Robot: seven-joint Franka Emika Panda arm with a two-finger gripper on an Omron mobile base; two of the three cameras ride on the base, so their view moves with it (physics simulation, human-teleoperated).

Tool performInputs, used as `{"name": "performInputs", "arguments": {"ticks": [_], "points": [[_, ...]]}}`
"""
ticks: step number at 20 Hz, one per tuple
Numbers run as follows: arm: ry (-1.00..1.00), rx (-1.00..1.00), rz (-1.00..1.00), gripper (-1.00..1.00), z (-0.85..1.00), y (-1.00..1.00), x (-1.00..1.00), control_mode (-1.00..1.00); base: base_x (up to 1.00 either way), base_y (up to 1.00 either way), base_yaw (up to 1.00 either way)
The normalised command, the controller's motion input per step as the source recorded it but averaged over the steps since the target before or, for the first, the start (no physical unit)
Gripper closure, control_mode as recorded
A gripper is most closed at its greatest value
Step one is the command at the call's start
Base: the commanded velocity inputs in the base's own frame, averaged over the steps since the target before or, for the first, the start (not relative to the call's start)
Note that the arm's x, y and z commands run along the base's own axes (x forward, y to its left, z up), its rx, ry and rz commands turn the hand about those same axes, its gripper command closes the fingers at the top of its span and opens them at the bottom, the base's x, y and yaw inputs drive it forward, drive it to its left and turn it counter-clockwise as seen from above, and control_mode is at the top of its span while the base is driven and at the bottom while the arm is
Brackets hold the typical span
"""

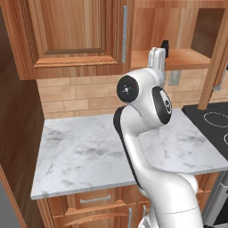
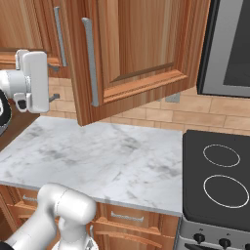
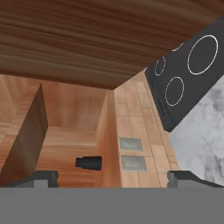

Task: Move the ketchup and shaker from the cabinet to the dining counter.

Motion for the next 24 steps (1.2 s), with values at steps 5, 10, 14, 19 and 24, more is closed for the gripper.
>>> {"name": "performInputs", "arguments": {"ticks": [5, 10, 14, 19, 24], "points": [[-0.01, 0.08, -0.38, -1.00, 0.01, -0.20, 0.37, -1.00, 0.00, 0.00, 0.00], [0.00, 0.07, -0.35, -1.00, 0.01, -0.23, 0.26, -1.00, 0.00, 0.00, 0.00], [-0.03, 0.03, -0.36, -1.00, -0.05, -0.24, 0.23, -1.00, 0.00, 0.00, 0.00], [-0.27, 0.00, -0.28, -1.00, -0.32, -0.17, 0.24, -1.00, 0.00, 0.00, 0.00], [-0.36, 0.00, -0.21, -1.00, -0.32, -0.07, 0.37, -1.00, 0.00, 0.00, 0.00]]}}
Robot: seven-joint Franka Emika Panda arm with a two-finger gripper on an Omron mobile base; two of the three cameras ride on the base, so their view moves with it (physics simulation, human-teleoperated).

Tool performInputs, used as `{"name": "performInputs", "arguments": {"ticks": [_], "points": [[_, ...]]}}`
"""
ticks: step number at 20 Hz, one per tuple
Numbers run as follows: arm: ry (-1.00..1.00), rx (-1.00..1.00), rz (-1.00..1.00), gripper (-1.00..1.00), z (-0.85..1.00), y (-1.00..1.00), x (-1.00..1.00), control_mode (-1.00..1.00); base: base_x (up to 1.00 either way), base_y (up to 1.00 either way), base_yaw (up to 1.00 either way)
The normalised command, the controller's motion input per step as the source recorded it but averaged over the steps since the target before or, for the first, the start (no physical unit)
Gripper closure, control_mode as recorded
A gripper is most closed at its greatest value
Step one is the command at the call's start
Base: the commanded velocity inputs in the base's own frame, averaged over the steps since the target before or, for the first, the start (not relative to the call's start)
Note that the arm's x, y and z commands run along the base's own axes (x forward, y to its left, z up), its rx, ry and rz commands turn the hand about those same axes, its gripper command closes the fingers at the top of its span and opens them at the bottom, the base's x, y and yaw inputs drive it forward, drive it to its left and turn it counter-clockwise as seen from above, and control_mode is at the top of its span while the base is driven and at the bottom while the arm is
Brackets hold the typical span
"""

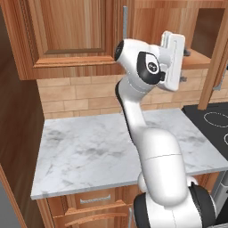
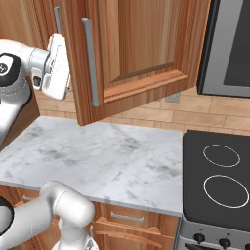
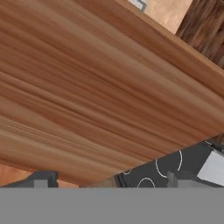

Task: Move the ketchup and shaker from the cabinet to the dining counter.

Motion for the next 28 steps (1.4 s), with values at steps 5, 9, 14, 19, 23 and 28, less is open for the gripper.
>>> {"name": "performInputs", "arguments": {"ticks": [5, 9, 14, 19, 23, 28], "points": [[-0.35, 0.00, -0.19, -1.00, -0.28, -0.12, 0.35, -1.00, 0.00, 0.00, 0.00], [-0.36, 0.00, -0.14, -1.00, -0.24, -0.24, 0.12, -1.00, 0.00, 0.00, 0.00], [-0.36, 0.00, -0.07, -1.00, -0.20, -0.42, -0.07, -1.00, 0.00, 0.00, 0.00], [-0.31, 0.00, -0.05, -1.00, -0.10, -0.53, -0.39, -1.00, 0.00, 0.00, 0.00], [-0.27, 0.00, -0.02, -1.00, -0.01, -0.60, -0.48, -1.00, 0.00, 0.00, 0.00], [-0.20, 0.00, -0.07, -1.00, 0.00, -0.59, -0.44, -1.00, 0.00, 0.00, 0.00]]}}
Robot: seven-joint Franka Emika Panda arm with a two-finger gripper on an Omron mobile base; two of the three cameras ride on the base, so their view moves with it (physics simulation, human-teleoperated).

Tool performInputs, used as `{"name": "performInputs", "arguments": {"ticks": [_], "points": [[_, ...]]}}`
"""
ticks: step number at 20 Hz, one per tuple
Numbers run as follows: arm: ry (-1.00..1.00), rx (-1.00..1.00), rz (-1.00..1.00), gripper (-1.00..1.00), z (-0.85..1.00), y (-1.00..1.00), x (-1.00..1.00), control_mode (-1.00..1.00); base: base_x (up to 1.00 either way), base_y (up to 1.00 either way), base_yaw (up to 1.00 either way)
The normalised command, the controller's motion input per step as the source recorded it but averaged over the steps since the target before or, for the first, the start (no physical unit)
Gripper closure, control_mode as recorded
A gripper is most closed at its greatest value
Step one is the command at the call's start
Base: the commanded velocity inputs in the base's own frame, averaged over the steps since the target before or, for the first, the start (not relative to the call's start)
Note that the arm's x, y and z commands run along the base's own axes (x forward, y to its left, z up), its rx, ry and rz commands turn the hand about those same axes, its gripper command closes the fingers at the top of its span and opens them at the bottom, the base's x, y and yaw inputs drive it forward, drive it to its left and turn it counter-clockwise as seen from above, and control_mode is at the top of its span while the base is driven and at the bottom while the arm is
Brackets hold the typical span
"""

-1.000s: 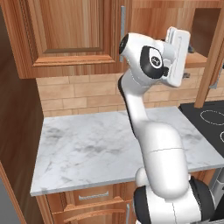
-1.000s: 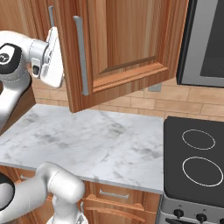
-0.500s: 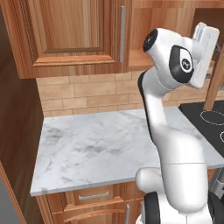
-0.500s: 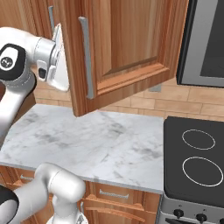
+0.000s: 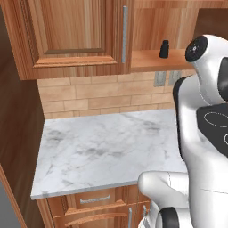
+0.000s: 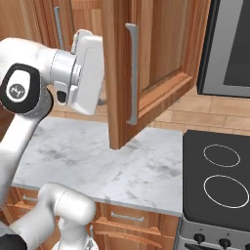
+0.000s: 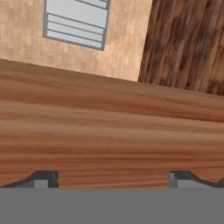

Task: Move the ketchup and shaker from the cabinet to the dining counter.

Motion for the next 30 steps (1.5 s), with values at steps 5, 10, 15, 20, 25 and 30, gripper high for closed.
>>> {"name": "performInputs", "arguments": {"ticks": [5, 10, 15, 20, 25, 30], "points": [[-0.16, 0.00, -0.04, -1.00, 0.00, -0.72, -0.29, -1.00, 0.00, 0.00, 0.00], [-0.12, 0.00, -0.01, -1.00, -0.07, -0.55, -0.08, -1.00, 0.00, 0.00, 0.00], [-0.06, 0.00, 0.03, -1.00, -0.17, -0.24, 0.17, -1.00, 0.00, 0.00, 0.00], [-0.08, 0.00, 0.14, -1.00, -0.21, 0.09, 0.40, -1.00, 0.00, 0.00, 0.00], [-0.05, 0.00, 0.25, -1.00, -0.11, 0.57, 0.30, -1.00, 0.00, 0.00, 0.00], [0.04, -0.04, 0.32, -1.00, 0.03, 0.79, 0.01, -1.00, 0.00, 0.00, 0.00]]}}
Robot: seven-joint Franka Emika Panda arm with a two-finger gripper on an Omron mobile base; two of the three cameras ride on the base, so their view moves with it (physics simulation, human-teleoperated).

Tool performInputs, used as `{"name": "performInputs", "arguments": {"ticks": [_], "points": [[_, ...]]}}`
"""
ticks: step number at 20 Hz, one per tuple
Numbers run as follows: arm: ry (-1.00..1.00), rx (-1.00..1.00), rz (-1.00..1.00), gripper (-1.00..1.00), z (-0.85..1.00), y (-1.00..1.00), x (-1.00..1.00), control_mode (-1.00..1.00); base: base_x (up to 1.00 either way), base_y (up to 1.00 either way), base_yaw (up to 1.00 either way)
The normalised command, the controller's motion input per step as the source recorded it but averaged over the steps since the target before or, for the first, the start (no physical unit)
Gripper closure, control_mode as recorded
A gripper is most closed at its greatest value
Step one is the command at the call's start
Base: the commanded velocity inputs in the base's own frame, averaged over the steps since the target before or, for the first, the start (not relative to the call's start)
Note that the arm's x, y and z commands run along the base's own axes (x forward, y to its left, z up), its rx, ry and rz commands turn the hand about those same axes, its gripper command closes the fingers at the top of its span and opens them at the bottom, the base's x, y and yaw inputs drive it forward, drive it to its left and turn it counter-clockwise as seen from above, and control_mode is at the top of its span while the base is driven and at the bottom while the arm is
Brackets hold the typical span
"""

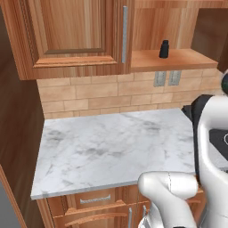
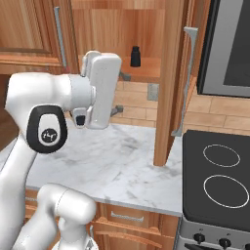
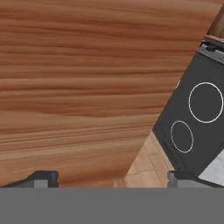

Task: Move the ketchup and shaker from the cabinet to the dining counter.

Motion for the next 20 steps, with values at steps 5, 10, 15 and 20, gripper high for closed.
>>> {"name": "performInputs", "arguments": {"ticks": [5, 10, 15, 20], "points": [[0.20, -0.08, 0.44, -1.00, 0.12, 0.72, -0.08, -1.00, 0.00, 0.00, 0.00], [0.42, -0.24, 0.47, -1.00, 0.13, 0.50, -0.12, -1.00, 0.00, 0.00, 0.00], [0.43, -0.31, 0.51, -1.00, 0.13, 0.44, -0.10, -1.00, 0.00, 0.00, 0.00], [0.32, -0.37, 0.52, -1.00, 0.14, 0.45, -0.11, -1.00, 0.00, 0.00, 0.00]]}}
